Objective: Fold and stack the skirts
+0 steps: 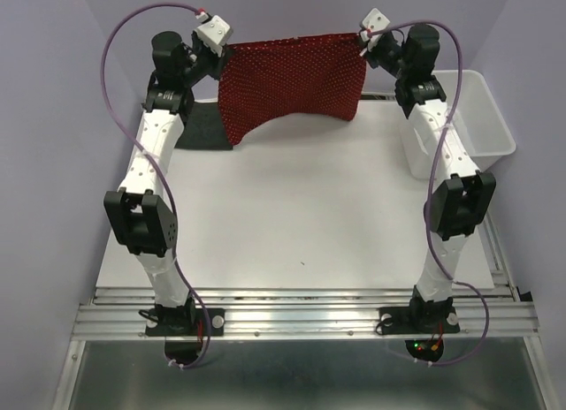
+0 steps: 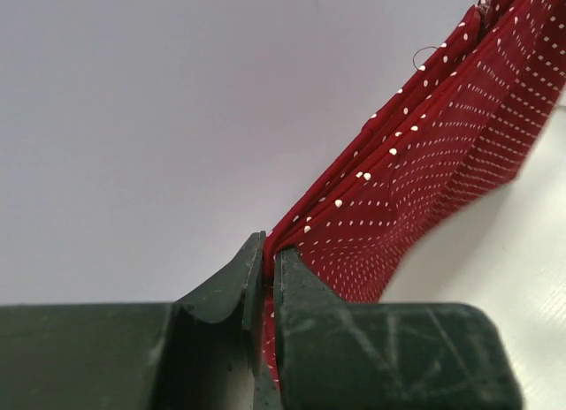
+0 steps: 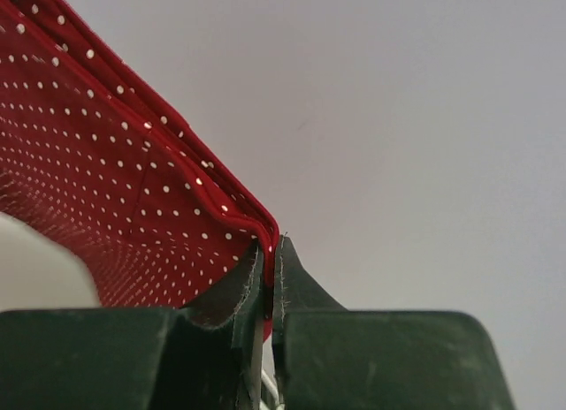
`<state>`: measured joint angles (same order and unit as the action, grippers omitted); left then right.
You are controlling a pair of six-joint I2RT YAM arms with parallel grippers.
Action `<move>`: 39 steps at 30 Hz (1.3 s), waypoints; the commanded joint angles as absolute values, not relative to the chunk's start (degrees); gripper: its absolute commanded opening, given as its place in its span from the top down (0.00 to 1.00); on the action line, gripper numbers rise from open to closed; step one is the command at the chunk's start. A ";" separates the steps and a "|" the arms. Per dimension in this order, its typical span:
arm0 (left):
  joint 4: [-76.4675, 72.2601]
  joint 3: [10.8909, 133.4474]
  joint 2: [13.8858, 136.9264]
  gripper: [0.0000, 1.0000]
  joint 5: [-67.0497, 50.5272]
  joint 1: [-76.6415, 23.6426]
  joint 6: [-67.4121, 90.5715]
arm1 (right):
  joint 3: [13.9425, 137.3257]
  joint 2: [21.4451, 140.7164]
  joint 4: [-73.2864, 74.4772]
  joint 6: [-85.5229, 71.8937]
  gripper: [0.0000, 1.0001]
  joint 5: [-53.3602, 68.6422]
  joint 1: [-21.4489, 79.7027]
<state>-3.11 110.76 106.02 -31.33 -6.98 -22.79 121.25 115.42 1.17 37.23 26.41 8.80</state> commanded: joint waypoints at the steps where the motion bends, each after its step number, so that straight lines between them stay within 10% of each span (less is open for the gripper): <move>1: -8.96 107.34 100.91 1.00 -38.57 -5.54 -26.00 | 116.83 110.40 -4.21 39.63 0.99 28.39 8.17; 15: 16.04 73.22 94.48 0.99 -51.94 -5.62 -53.42 | 61.82 86.68 -5.90 56.06 0.99 35.86 8.17; 34: 37.52 62.23 88.51 0.99 -49.49 -7.38 -71.43 | 53.01 75.15 23.19 74.25 0.99 38.76 8.17; 39: 44.01 60.12 86.23 0.79 -46.41 -10.10 -81.54 | 48.52 71.64 30.39 86.46 0.88 38.67 8.17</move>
